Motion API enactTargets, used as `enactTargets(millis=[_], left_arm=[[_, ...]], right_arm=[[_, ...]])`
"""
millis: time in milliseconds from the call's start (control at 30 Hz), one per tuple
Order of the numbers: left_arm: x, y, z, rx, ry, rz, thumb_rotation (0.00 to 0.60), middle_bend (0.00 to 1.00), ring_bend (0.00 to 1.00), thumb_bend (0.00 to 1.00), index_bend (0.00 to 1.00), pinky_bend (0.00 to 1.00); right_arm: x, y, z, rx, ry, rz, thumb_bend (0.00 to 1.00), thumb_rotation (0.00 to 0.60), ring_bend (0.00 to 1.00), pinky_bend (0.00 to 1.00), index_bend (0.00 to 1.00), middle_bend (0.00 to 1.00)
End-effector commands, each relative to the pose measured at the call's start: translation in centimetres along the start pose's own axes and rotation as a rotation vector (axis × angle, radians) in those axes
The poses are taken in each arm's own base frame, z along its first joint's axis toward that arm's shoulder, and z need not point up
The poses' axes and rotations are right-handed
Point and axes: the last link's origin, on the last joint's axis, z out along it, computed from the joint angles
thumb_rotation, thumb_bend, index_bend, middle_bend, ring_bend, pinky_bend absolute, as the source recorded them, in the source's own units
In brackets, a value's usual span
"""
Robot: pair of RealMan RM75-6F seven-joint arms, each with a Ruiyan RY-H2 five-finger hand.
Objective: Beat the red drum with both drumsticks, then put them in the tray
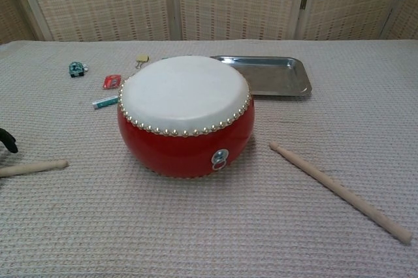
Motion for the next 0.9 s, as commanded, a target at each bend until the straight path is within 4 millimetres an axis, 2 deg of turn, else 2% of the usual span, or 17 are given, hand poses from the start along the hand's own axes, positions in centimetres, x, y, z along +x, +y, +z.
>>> enactTargets(millis=[33,333,600,833,900], left_arm=[[-0.4,1.2,0.6,-0.020,0.002,0.015,0.600,0.17,0.07,0.42,0.37,0.12],[-1.3,2.1,0.8,-0.027,-0.002,0.041,0.600,0.17,0.07,0.42,0.38,0.12],[-1.8,1.7,1.1,-0.004,0.020,0.047,0.600,0.19,0.08,0.42,0.45,0.12],[-2.1,1.5,1.2,-0.001,0.015,0.035,0.600,0.20,0.08,0.42,0.47,0.12],[-2.1,1.5,1.2,-0.001,0.023,0.019,0.600,0.23,0.11,0.42,0.49,0.12]], right_arm=[[0.1,0.2,-0.1,-0.008,0.002,0.004,0.02,0.600,0.09,0.24,0.09,0.19],[0.0,0.5,-0.2,-0.020,0.001,0.018,0.02,0.600,0.09,0.24,0.09,0.19],[0.1,0.5,-0.3,-0.024,0.001,0.022,0.02,0.600,0.09,0.24,0.09,0.19],[0.0,0.4,-0.3,-0.024,-0.002,0.025,0.02,0.600,0.09,0.24,0.09,0.19],[0.0,0.4,-0.3,-0.025,-0.002,0.027,0.02,0.600,0.09,0.24,0.09,0.19]])
